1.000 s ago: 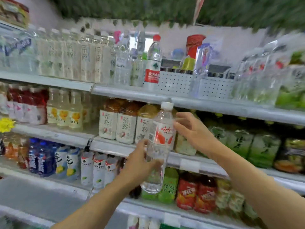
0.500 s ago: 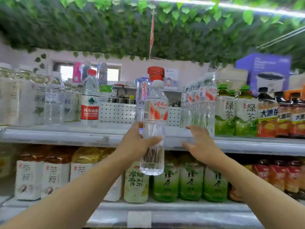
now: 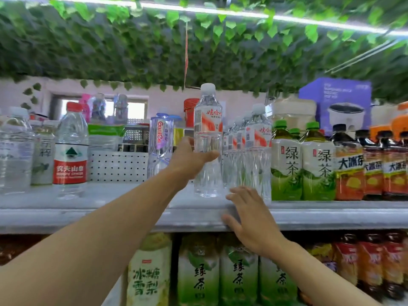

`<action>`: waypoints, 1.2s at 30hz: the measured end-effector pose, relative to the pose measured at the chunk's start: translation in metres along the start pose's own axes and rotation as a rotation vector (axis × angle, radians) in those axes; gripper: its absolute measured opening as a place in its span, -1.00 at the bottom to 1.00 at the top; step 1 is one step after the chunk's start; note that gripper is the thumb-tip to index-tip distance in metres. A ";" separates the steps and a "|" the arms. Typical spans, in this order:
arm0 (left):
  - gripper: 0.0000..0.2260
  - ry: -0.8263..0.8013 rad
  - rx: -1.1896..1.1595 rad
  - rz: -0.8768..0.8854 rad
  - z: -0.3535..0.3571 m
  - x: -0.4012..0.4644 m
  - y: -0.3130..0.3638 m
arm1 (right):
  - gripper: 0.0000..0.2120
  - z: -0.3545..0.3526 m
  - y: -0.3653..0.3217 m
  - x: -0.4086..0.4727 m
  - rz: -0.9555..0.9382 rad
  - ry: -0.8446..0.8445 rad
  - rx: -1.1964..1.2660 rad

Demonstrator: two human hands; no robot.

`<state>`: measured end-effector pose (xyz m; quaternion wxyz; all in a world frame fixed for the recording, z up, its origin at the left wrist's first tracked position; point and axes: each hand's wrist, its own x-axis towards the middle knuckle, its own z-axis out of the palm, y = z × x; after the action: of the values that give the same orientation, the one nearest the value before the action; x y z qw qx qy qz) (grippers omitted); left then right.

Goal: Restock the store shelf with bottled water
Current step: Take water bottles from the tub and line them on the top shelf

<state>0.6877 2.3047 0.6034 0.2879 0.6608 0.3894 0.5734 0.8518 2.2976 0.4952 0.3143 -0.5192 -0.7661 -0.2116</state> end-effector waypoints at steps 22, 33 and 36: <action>-0.46 -0.080 0.041 -0.019 0.014 0.044 -0.052 | -0.46 0.017 0.001 -0.005 -0.018 0.108 -0.038; -0.26 -0.214 0.144 -0.186 0.020 0.079 -0.049 | -0.50 0.019 0.005 0.007 -0.114 0.103 -0.131; -0.26 -0.206 0.172 -0.213 0.028 0.096 -0.055 | -0.49 0.017 0.006 0.011 -0.152 0.068 -0.152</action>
<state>0.7089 2.4171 0.6040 0.3278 0.6933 0.4732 0.4336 0.8497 2.3183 0.4903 0.2828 -0.4746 -0.7739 -0.3097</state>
